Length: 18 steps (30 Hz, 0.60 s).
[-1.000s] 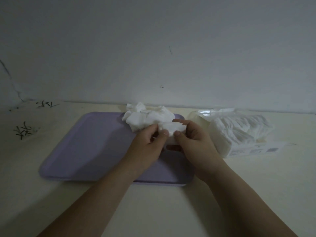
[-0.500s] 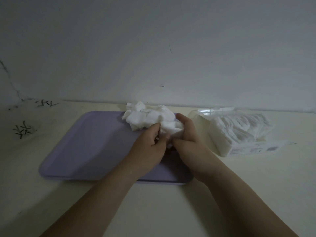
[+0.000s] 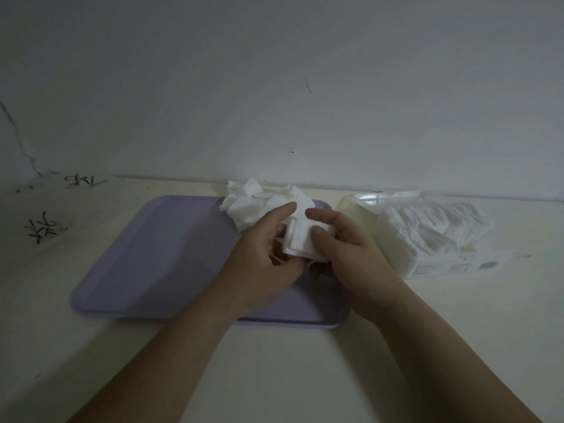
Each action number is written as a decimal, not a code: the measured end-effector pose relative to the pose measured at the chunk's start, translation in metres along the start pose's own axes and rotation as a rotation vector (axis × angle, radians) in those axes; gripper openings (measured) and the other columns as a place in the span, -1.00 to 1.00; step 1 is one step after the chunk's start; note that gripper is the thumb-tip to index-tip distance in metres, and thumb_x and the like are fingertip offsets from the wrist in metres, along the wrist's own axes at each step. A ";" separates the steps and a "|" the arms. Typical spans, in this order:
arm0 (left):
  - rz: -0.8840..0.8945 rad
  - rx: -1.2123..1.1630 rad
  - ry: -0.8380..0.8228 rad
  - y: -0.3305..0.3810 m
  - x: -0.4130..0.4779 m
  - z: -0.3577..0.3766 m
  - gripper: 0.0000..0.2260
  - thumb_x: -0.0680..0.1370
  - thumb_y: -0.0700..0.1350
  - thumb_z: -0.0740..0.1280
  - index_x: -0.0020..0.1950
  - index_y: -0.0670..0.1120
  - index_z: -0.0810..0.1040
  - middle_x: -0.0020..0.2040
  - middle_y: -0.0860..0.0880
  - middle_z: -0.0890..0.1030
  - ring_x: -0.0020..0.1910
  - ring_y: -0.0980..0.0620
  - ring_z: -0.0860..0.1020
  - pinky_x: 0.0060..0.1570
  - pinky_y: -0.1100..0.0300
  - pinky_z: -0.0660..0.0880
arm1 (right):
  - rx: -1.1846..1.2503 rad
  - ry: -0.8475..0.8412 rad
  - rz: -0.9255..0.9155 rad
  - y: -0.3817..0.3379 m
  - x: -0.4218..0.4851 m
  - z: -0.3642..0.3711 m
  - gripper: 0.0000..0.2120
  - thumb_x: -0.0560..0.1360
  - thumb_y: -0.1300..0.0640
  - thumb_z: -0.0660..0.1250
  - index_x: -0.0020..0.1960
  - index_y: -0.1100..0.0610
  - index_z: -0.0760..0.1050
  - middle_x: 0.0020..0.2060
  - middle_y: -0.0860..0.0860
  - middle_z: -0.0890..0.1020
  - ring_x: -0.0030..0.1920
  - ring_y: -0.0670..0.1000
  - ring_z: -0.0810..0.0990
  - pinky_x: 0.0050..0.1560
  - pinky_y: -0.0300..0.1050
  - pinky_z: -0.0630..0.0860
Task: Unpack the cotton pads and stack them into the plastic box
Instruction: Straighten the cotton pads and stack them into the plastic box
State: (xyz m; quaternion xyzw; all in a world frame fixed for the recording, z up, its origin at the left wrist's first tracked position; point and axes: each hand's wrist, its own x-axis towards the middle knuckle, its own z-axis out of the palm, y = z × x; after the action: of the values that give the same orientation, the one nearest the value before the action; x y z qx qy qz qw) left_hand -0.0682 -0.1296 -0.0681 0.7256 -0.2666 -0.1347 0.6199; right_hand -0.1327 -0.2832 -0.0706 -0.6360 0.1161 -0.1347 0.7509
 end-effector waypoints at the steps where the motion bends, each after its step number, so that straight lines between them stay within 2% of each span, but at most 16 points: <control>1: 0.002 -0.012 0.012 -0.001 -0.001 0.000 -0.30 0.39 -0.20 0.49 0.49 0.16 0.43 0.26 0.02 0.66 0.14 -0.03 0.69 0.20 -0.18 0.62 | 0.011 -0.002 -0.008 0.001 0.000 0.000 -0.80 0.70 0.21 0.29 0.28 0.10 0.59 -0.02 0.13 0.70 -0.16 0.06 0.65 -0.30 -0.10 0.57; 5: 0.006 -0.097 -0.003 -0.003 0.001 -0.004 -0.31 0.40 -0.23 0.51 0.50 0.05 0.45 0.23 0.03 0.69 0.14 -0.03 0.70 0.21 -0.02 0.63 | 0.010 0.054 -0.064 0.003 0.001 -0.003 -0.86 0.65 0.18 0.38 0.18 0.16 0.66 -0.14 0.12 0.73 -0.21 0.07 0.65 -0.29 -0.08 0.57; 8: -0.006 -0.259 -0.013 -0.001 0.002 -0.005 -0.45 0.49 -0.36 0.46 0.44 -0.02 0.52 0.16 -0.05 0.72 -0.04 -0.05 0.69 0.00 0.13 0.62 | 0.021 0.080 -0.096 0.004 0.001 -0.004 -0.87 0.63 0.19 0.42 0.14 0.20 0.66 -0.17 0.15 0.72 -0.22 0.07 0.66 -0.32 -0.11 0.56; 9: -0.015 -0.311 -0.005 -0.001 0.002 -0.004 -0.51 0.52 -0.36 0.44 0.41 -0.04 0.55 0.15 -0.08 0.72 -0.05 -0.08 0.70 -0.02 0.11 0.62 | 0.017 0.079 -0.103 0.004 0.001 -0.004 -0.87 0.62 0.19 0.43 0.13 0.21 0.66 -0.16 0.16 0.72 -0.21 0.07 0.67 -0.31 -0.12 0.56; 11: -0.033 -0.380 0.013 -0.002 0.003 -0.003 -0.58 0.52 -0.32 0.41 0.36 -0.08 0.60 0.17 -0.15 0.71 0.06 -0.16 0.71 0.02 0.04 0.65 | 0.005 0.079 -0.117 0.004 0.001 -0.004 -0.89 0.61 0.18 0.44 0.10 0.21 0.67 -0.14 0.16 0.72 -0.20 0.06 0.66 -0.30 -0.12 0.56; 13: -0.039 -0.380 0.026 -0.004 0.004 -0.003 -0.62 0.57 -0.39 0.38 0.34 -0.11 0.61 0.16 -0.16 0.71 0.13 -0.19 0.70 0.07 0.00 0.66 | -0.013 0.085 -0.127 0.004 0.001 -0.005 -0.92 0.61 0.18 0.44 0.06 0.18 0.67 -0.14 0.13 0.71 -0.20 0.03 0.66 -0.31 -0.15 0.55; 16: -0.032 -0.344 0.012 -0.004 0.004 -0.004 -0.59 0.59 -0.45 0.33 0.36 -0.11 0.59 0.12 -0.15 0.73 0.05 -0.16 0.71 0.14 -0.01 0.66 | 0.009 0.078 -0.131 0.004 0.002 -0.006 -0.93 0.62 0.17 0.44 0.05 0.18 0.65 -0.09 0.24 0.72 -0.16 0.12 0.67 -0.28 -0.12 0.57; 18: -0.008 -0.319 0.001 -0.005 0.004 -0.003 -0.58 0.58 -0.46 0.35 0.37 -0.11 0.57 0.11 -0.16 0.73 -0.01 -0.15 0.71 0.13 0.03 0.66 | 0.058 0.054 -0.133 0.004 0.003 -0.005 -0.90 0.60 0.15 0.44 0.03 0.18 0.62 -0.04 0.37 0.69 -0.13 0.22 0.67 -0.19 -0.02 0.60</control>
State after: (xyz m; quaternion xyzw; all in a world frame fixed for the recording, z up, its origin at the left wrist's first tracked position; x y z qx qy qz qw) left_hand -0.0627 -0.1289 -0.0715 0.6191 -0.2388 -0.1772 0.7268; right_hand -0.1311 -0.2879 -0.0758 -0.6162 0.0901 -0.2046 0.7552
